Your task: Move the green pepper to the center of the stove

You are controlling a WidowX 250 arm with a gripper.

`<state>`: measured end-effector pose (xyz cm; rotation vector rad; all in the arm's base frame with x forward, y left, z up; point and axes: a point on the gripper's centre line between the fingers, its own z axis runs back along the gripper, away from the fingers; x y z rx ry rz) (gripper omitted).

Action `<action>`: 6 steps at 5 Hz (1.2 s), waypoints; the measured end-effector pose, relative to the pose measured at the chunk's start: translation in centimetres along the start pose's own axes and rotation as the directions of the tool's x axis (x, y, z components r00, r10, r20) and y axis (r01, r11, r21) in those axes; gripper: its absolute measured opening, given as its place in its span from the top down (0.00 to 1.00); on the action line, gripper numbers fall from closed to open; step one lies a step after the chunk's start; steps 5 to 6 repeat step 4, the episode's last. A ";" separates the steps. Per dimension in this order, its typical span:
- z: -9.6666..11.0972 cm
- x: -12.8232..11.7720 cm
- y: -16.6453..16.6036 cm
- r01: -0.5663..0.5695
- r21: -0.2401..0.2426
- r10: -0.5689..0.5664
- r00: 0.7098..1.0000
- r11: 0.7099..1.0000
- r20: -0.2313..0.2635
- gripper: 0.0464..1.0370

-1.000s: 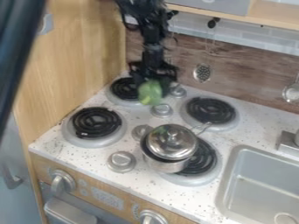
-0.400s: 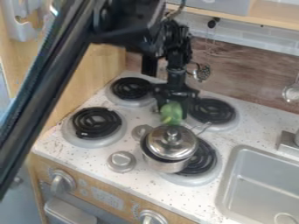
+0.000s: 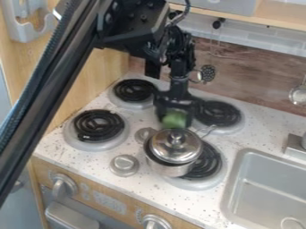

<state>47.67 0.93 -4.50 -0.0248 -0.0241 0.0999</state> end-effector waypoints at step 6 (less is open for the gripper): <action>7.3 -5.3 2.4 0.000 0.046 -0.004 0.995 0.999 0.104 0.04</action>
